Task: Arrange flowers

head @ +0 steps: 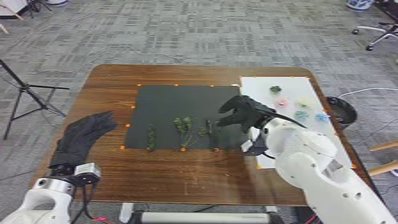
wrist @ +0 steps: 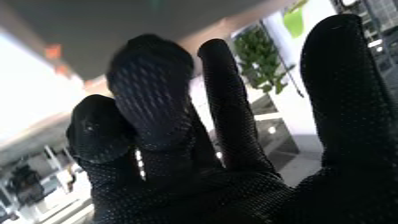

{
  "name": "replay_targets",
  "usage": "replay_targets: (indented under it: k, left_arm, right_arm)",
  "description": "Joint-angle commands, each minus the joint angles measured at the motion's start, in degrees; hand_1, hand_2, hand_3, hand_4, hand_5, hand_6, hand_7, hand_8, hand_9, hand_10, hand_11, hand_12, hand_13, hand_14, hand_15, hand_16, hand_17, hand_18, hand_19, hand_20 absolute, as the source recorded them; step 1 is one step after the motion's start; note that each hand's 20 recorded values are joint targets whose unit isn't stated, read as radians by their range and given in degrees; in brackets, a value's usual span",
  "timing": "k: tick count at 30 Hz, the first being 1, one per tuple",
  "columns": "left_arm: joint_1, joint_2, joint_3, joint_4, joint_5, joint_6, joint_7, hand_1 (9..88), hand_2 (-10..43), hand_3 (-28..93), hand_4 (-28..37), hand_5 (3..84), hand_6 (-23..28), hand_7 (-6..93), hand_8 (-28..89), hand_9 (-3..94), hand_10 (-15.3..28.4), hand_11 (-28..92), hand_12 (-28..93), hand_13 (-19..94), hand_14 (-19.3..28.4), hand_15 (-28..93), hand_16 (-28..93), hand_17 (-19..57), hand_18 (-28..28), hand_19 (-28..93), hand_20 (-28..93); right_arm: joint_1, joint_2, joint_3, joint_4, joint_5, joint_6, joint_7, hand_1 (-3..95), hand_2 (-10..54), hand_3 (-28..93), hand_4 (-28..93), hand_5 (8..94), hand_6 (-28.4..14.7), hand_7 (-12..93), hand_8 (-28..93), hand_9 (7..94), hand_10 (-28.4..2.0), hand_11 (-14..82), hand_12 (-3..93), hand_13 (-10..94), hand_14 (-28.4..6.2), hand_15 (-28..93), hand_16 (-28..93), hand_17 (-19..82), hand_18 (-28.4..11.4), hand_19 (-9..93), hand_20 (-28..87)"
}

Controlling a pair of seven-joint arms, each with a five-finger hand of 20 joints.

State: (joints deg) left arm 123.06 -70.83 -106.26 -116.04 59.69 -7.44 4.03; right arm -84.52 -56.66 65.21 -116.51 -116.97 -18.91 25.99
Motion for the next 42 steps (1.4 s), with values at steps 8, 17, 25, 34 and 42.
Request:
replay_targets:
  k: [8, 17, 25, 34, 42]
  left_arm:
    - [0.5, -0.58, -0.39, -0.28, 0.18, -0.81, 0.04, 25.7, 3.1, 65, -24.0, 50.2, 2.6, 16.2, -6, 47.9, 14.7, 25, 17, 37, 19.2, 21, 3, 4.6, 12.8, 11, 18]
    - [0.2, -0.77, -0.28, -0.22, 0.18, -0.89, -0.11, 25.6, 3.1, 65, -23.8, 50.1, 2.7, 16.0, -6, 47.9, 14.9, 25, 17, 37, 19.2, 21, 3, 4.6, 12.8, 12, 18]
    - [0.3, -0.87, -0.46, -0.15, 0.32, -1.76, -0.27, 25.6, 3.1, 65, -23.9, 50.2, 2.8, 16.0, -6, 47.8, 14.8, 25, 17, 37, 19.1, 21, 3, 4.6, 12.7, 12, 18]
    - [0.5, -0.83, -0.74, 0.01, 0.26, -1.99, -0.79, 25.7, 3.1, 65, -23.9, 50.1, 2.8, 16.0, -6, 47.8, 14.8, 25, 17, 37, 19.2, 21, 3, 4.6, 12.8, 12, 18]
    - [0.2, -0.54, -0.86, 0.18, 0.19, -2.18, -1.08, 25.7, 3.3, 65, -23.9, 50.0, 2.8, 16.0, -6, 47.8, 14.9, 25, 17, 37, 19.2, 21, 3, 4.6, 12.8, 12, 18]
  right_arm:
    - [-2.2, 6.2, 5.9, 7.5, -17.6, 3.2, -0.7, 32.9, -9.5, 59, -9, 54.4, -2.0, 6, -5, 62.6, -17.9, 11.8, 21.8, 84, -6.7, 54, 31, 48, -21.4, 90, 52]
    - [-2.2, 5.5, 7.5, 12.4, -20.4, 2.6, -0.1, 34.0, -9.5, 60, -10, 54.5, -2.1, 7, -5, 62.6, -17.5, 13.7, 22.3, 85, -6.1, 55, 31, 49, -21.1, 90, 53]
    - [-3.2, 5.2, 8.1, 14.2, -22.4, 1.9, 0.1, 35.3, -9.5, 61, -11, 54.6, -2.0, 8, -5, 62.5, -17.3, 14.1, 22.2, 85, -5.9, 55, 31, 49, -20.9, 90, 53]
    - [-5.5, 5.4, 7.5, 15.5, -22.9, 6.5, -1.5, 47.2, -9.5, 64, -14, 62.4, -0.3, 14, -7, 68.0, -14.9, 18.6, 22.4, 86, -4.1, 56, 30, 50, -19.9, 91, 52]
    - [-5.2, 6.7, 5.1, 16.9, -23.2, 17.6, -3.8, 60.8, -9.5, 54, -14, 77.2, -0.5, 18, 12, 87.3, -8.6, 9.0, 39.1, 91, -1.7, 57, 32, 55, -18.4, 93, 52]
